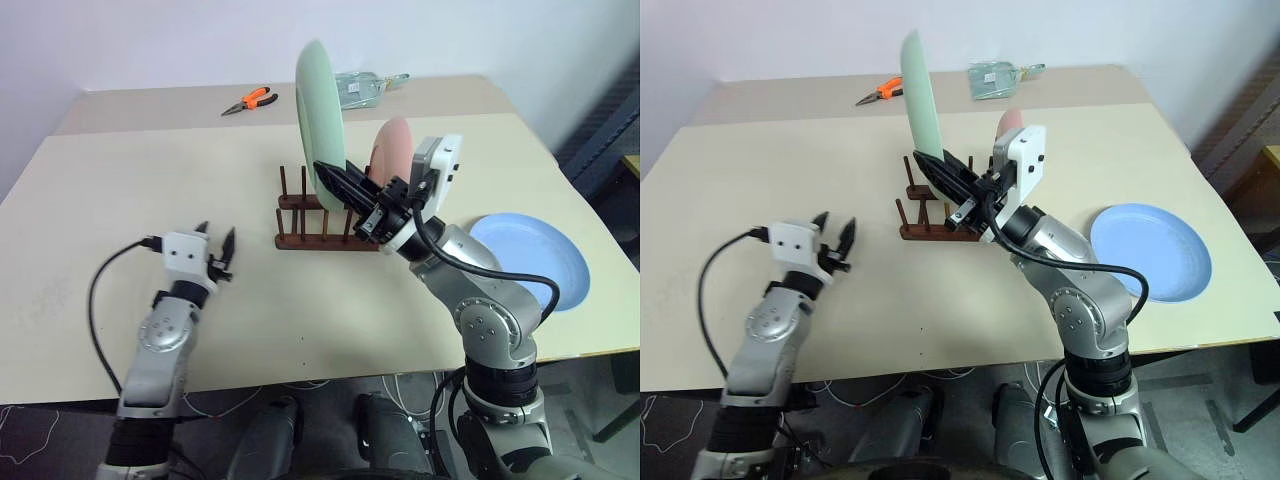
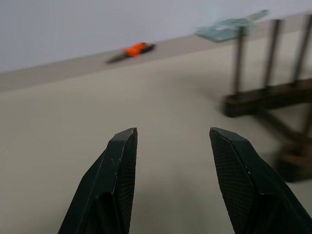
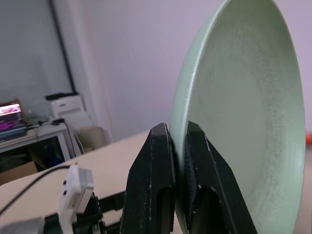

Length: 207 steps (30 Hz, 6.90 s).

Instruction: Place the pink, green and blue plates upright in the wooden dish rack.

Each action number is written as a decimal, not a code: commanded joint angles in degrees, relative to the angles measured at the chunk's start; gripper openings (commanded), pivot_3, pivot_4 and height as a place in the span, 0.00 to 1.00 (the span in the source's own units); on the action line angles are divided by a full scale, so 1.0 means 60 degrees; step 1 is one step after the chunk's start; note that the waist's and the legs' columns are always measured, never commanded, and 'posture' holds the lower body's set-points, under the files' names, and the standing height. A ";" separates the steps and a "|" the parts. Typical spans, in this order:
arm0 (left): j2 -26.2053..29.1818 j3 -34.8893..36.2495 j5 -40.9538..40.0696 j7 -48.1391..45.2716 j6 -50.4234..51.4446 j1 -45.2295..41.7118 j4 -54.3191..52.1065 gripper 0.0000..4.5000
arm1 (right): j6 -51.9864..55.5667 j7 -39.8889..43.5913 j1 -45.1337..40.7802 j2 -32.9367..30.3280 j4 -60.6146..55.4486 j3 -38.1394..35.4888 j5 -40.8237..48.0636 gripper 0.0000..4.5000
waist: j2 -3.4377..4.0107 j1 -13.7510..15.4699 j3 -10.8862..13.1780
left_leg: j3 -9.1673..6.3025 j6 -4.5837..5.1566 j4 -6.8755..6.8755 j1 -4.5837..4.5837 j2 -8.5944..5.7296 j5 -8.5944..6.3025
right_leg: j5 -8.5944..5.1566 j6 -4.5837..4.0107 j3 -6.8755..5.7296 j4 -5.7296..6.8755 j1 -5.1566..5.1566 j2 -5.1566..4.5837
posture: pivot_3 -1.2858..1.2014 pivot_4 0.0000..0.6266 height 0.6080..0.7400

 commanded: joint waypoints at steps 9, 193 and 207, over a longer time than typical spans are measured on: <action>-0.0406 -0.0627 0.0312 -0.0497 -0.0126 0.0173 -0.0898 0.53 | 0.0328 -0.1141 0.0067 0.0399 -0.0005 -0.0539 0.0626 0.00 | 0.0004 0.0001 0.0000 | 0.0006 0.0000 -0.0001 -0.0001 0.0008 0.0000 | 0.0010 0.0014 0.0000 -0.0006 0.0001 0.0008 | 0.52 0.24 0.99; -0.0619 -0.0502 0.2066 -0.0559 -0.2439 0.0565 0.1543 0.54 | 0.5563 -0.2257 -0.5713 -0.0599 0.5346 -0.1607 0.2976 0.01 | 0.0191 -0.0166 0.0018 | 0.0019 -0.0005 0.0046 -0.0071 0.0049 -0.0027 | 0.0033 -0.0012 -0.0015 0.0009 -0.0064 0.0035 | 0.52 0.24 0.99; -0.0591 -0.0508 0.2046 -0.0608 -0.2514 0.0618 0.1644 0.54 | 0.6179 -0.3157 -0.6243 0.0107 0.5345 -0.3191 0.3881 0.01 | 0.0194 -0.0173 0.0019 | 0.0019 -0.0005 0.0045 -0.0075 0.0049 -0.0027 | 0.0033 -0.0012 -0.0015 0.0009 -0.0068 0.0035 | 0.52 0.24 0.99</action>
